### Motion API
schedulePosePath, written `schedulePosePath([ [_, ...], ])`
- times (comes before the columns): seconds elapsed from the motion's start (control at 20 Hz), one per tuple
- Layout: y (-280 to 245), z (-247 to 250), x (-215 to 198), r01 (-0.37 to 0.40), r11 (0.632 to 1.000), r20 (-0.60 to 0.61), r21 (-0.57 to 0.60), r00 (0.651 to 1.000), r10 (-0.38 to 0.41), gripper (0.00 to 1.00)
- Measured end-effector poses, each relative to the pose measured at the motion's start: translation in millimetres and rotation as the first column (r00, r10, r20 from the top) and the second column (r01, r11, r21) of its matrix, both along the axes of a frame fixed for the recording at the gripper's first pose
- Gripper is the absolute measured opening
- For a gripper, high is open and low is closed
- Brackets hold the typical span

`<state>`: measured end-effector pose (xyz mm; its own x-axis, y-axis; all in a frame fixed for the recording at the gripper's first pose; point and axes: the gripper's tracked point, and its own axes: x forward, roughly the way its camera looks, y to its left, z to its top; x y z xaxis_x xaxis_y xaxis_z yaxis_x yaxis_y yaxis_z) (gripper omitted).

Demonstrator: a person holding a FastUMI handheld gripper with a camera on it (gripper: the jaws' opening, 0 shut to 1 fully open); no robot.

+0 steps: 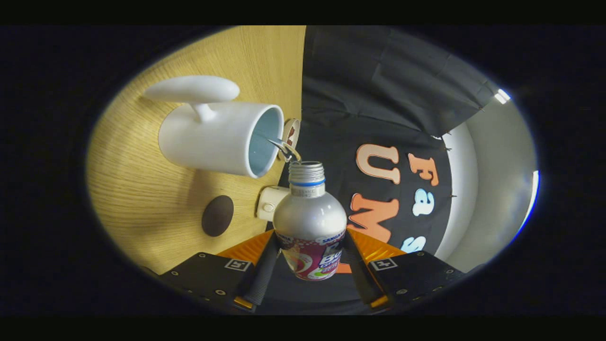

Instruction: Take the bottle from table, then pour the juice into the cup, finally place the bottle on the coaster

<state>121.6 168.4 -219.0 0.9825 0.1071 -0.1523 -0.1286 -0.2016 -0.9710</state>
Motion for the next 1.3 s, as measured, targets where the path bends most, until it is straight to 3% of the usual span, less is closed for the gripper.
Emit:
schedulePosePath([
  [1.3, -2.4, 8.0, 2.2, -0.017, 0.998, -0.001, -0.056, 1.0, 0.017, 0.76],
])
